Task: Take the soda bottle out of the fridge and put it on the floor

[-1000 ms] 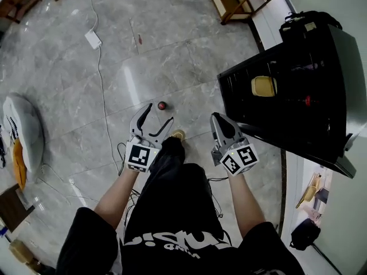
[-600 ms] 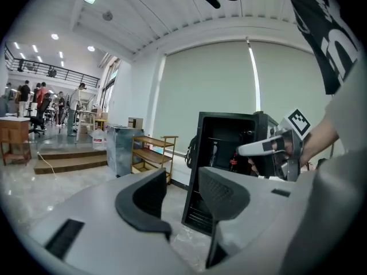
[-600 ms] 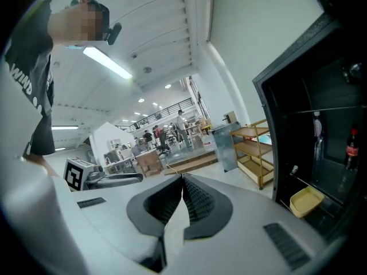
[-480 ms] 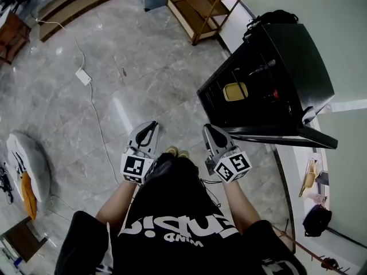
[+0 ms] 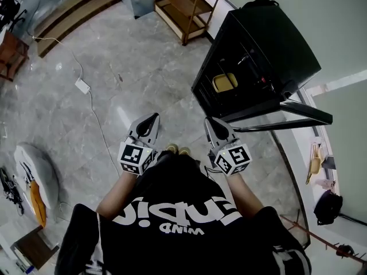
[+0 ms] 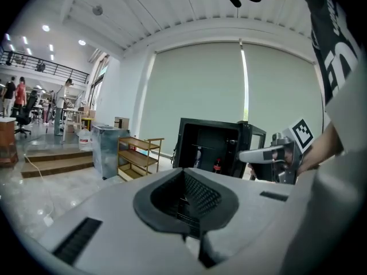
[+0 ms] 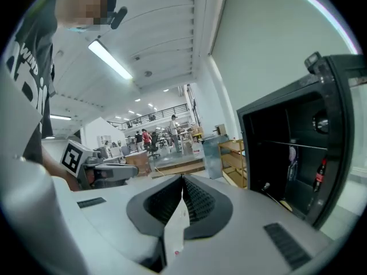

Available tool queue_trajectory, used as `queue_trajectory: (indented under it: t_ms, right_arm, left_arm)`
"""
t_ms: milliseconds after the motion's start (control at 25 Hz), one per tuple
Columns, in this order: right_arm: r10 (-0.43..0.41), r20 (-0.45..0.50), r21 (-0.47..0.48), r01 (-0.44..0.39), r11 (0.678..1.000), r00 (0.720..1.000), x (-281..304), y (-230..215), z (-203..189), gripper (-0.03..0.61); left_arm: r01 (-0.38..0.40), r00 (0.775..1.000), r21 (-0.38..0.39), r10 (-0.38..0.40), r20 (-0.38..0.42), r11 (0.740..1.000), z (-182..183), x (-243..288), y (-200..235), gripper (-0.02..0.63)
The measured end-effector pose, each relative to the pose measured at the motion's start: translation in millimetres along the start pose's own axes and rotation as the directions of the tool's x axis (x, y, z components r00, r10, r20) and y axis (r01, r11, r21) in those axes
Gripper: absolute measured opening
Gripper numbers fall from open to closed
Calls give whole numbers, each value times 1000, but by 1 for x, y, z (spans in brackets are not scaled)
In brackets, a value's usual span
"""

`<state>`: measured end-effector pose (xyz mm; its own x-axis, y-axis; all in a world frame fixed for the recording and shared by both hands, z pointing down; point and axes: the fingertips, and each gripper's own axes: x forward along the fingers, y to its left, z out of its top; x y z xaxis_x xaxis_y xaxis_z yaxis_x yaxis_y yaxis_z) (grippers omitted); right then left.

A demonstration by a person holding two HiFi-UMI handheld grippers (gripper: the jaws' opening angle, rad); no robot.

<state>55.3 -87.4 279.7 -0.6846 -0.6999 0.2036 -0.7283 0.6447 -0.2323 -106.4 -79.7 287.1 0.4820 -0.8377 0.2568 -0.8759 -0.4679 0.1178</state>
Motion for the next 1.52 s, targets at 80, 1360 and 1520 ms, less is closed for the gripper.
queue_trajectory:
  t_ms: [80, 1360, 1520]
  right_arm:
    - [-31, 4, -8, 31, 999, 1000, -13, -2, 2, 25]
    - [-148, 70, -28, 150, 988, 987, -13, -10, 0, 25]
    - [-149, 71, -23, 151, 988, 986, -10, -10, 3, 25]
  left_arm:
    - [7, 1000, 9, -7, 4, 1000, 6, 0, -11, 8]
    - [-83, 994, -12, 84, 66, 996, 11, 6, -16, 8]
    - [-96, 993, -27, 98, 67, 995, 11, 5, -11, 8]
